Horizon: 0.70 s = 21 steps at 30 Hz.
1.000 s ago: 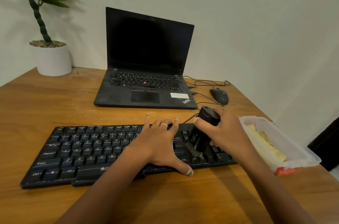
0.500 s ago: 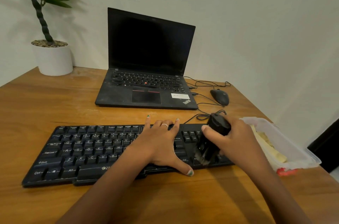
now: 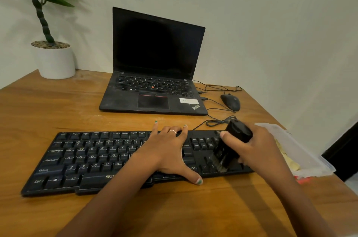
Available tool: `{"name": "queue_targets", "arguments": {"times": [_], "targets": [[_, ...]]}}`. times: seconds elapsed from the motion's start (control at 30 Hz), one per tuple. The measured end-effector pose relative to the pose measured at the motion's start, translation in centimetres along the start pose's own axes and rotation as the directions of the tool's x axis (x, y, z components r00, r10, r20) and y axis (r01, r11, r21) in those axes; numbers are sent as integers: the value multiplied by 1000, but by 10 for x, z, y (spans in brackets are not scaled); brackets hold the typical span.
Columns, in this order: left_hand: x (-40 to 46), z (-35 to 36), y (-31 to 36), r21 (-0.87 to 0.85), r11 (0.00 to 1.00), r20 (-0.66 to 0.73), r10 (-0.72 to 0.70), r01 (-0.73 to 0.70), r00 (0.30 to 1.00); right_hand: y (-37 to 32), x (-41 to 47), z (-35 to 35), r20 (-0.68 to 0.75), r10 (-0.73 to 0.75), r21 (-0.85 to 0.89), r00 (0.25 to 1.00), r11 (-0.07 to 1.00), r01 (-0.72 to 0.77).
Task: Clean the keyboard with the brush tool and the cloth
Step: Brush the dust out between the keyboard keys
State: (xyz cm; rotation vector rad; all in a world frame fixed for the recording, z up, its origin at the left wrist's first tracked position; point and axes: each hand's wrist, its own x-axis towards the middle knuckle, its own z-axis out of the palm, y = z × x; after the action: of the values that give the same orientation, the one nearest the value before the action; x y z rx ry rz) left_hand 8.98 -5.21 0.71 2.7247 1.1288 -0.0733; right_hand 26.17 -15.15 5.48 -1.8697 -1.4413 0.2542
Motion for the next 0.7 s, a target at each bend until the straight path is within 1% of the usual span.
{"name": "queue_targets", "arguments": {"times": [0.07,0.1,0.17,0.2,0.23,0.3,0.33,0.37,0.4,0.47,0.5,0.53,0.57,0.63,0.7], "targets": [[0,0,0,2,1000,0,1,-1,1000,3,0,-3,-53,-1,-46,999,999,-1],[0,0,0,4,1000,-2,1,-1,1000,3,-1,-4,-34,4,-8,999,1000,-5],[0,0,0,1,1000,4,-1,1,1000,-2,-5,-2,99,59,142,993,987,-72],[0,0,0,-2,1000,7,-1,1,1000,-3,-7,-1,135,72,161,988,983,-93],[1,0,0,-5,1000,7,-2,2,1000,-2,-7,-1,113,65,130,991,988,-80],[1,1,0,-4,1000,5,-1,1,1000,3,-3,1,-60,6,-30,998,1000,-7],[0,0,-1,-4,1000,4,1,-1,1000,3,-3,2,-137,-31,-87,990,996,20],[1,1,-1,-4,1000,2,4,-4,1000,4,-4,3,-158,-53,-86,986,996,39],[1,1,-1,-4,1000,1,5,-5,1000,3,-5,4,-124,-39,-27,992,999,36],[1,1,-1,-1,1000,2,6,-6,1000,0,-5,0,38,47,113,998,992,-51],[1,1,-1,1,1000,2,5,-5,1000,0,-3,-4,89,72,122,993,989,-83],[1,1,-2,2,1000,1,4,-4,1000,0,0,-6,100,84,100,991,990,-94],[1,1,-2,2,1000,2,4,-4,1000,1,1,-7,75,83,68,994,994,-88],[1,1,-1,4,1000,4,3,-3,1000,4,0,-3,-19,42,17,999,999,-42],[0,0,0,3,1000,5,-1,1,1000,5,-3,2,-41,-2,28,999,1000,3]]}}
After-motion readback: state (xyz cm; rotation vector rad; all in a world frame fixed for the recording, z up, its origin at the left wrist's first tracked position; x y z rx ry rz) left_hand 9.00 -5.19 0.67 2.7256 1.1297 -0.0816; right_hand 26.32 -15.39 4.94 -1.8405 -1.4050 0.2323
